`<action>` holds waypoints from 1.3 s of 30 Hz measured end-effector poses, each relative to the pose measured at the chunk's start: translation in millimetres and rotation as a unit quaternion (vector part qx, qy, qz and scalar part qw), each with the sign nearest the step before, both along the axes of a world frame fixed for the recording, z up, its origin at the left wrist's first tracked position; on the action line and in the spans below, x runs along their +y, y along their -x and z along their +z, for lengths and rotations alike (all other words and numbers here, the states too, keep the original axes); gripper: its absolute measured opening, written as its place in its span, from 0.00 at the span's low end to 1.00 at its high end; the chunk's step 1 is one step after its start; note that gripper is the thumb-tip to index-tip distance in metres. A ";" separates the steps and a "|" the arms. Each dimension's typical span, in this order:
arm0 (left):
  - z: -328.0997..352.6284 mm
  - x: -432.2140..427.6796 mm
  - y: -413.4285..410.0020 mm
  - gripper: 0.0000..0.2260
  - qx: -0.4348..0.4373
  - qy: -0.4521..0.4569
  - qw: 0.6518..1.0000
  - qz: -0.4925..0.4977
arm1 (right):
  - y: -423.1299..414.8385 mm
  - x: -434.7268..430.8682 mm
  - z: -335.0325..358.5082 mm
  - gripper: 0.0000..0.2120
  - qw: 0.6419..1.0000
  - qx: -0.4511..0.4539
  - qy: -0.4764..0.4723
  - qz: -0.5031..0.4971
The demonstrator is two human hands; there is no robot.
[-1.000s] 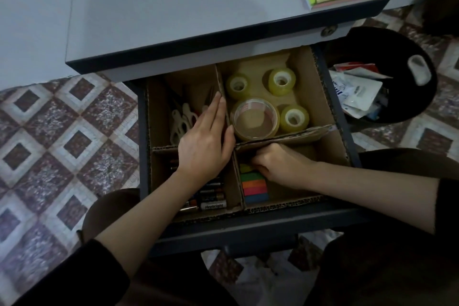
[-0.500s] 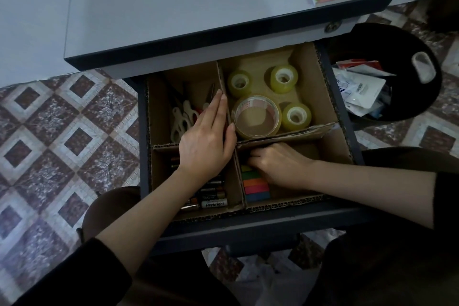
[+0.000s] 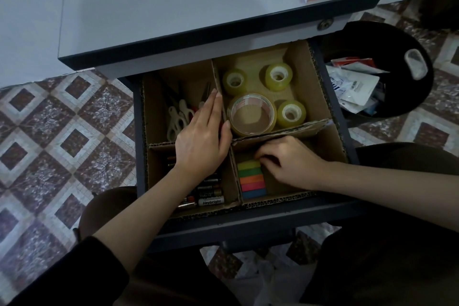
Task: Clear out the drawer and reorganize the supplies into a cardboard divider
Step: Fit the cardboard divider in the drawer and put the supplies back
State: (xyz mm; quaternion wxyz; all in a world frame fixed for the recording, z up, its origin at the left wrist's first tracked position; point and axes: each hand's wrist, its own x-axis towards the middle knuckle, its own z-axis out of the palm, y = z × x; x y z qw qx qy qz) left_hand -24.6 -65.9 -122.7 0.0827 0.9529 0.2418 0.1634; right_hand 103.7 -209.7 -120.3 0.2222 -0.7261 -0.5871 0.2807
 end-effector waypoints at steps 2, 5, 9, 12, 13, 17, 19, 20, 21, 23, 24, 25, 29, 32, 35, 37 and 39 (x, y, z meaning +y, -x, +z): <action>-0.1 -0.5 -0.5 0.22 -0.003 -0.002 1.000 0.000 | -4.1 -4.3 2.0 0.07 0.992 0.067 0.050 -0.094; -0.5 -0.5 -0.6 0.22 -0.003 -0.007 1.000 0.001 | -7.2 -2.5 -2.7 0.08 0.928 0.251 0.147 -0.233; -1.7 -0.6 -0.6 0.22 -0.001 -0.013 1.000 0.000 | -2.3 4.2 -5.5 0.09 0.886 0.324 0.171 -0.285; -2.1 -0.3 -0.8 0.22 -0.001 -0.014 1.000 0.000 | 2.3 8.0 -8.2 0.08 0.875 0.344 0.184 -0.285; -2.4 -0.3 -0.9 0.22 -0.001 -0.016 1.000 0.000 | 2.4 8.1 -9.3 0.08 0.876 0.340 0.184 -0.288; -3.2 0.3 -1.2 0.23 -0.004 -0.022 1.000 -0.002 | -2.0 4.5 -10.9 0.10 0.920 0.250 0.197 -0.228; -3.2 0.6 -1.3 0.25 -0.005 -0.021 1.000 -0.003 | -2.9 3.3 -8.3 0.13 0.922 0.257 0.233 -0.173; -3.0 0.6 -1.4 0.25 -0.006 -0.021 1.000 -0.004 | -2.9 3.3 -6.8 0.15 0.919 0.263 0.256 -0.141; -3.1 0.7 -1.4 0.24 -0.006 -0.021 1.000 -0.004 | -2.6 3.7 -6.0 0.17 0.919 0.261 0.276 -0.110; -3.5 0.9 -1.5 0.22 -0.007 -0.024 1.000 -0.002 | -2.0 4.8 -5.7 0.22 0.922 0.243 0.293 -0.072; -3.9 1.0 -1.6 0.21 -0.006 -0.025 1.000 -0.001 | -1.8 5.4 -6.0 0.23 0.923 0.236 0.296 -0.063; -4.0 0.7 -1.6 0.21 -0.005 -0.025 1.000 -0.001 | -1.6 5.6 -6.5 0.24 0.924 0.233 0.298 -0.059; -3.9 0.7 -1.3 0.24 -0.002 -0.028 1.000 -0.002 | -0.9 6.4 -8.1 0.22 0.922 0.243 0.295 -0.060; -4.1 0.9 -1.4 0.24 -0.002 -0.030 1.000 -0.001 | -0.5 6.3 -10.0 0.21 0.922 0.250 0.288 -0.070; -4.4 0.9 -1.6 0.23 -0.004 -0.029 1.000 -0.002 | -0.7 6.0 -11.1 0.21 0.920 0.261 0.283 -0.076; -4.6 0.4 -1.4 0.21 -0.006 -0.027 1.000 -0.001 | -0.5 6.1 -11.5 0.21 0.918 0.267 0.282 -0.076; -4.1 0.3 -1.5 0.21 -0.007 -0.027 1.000 -0.001 | 0.4 7.4 -11.2 0.23 0.919 0.267 0.281 -0.069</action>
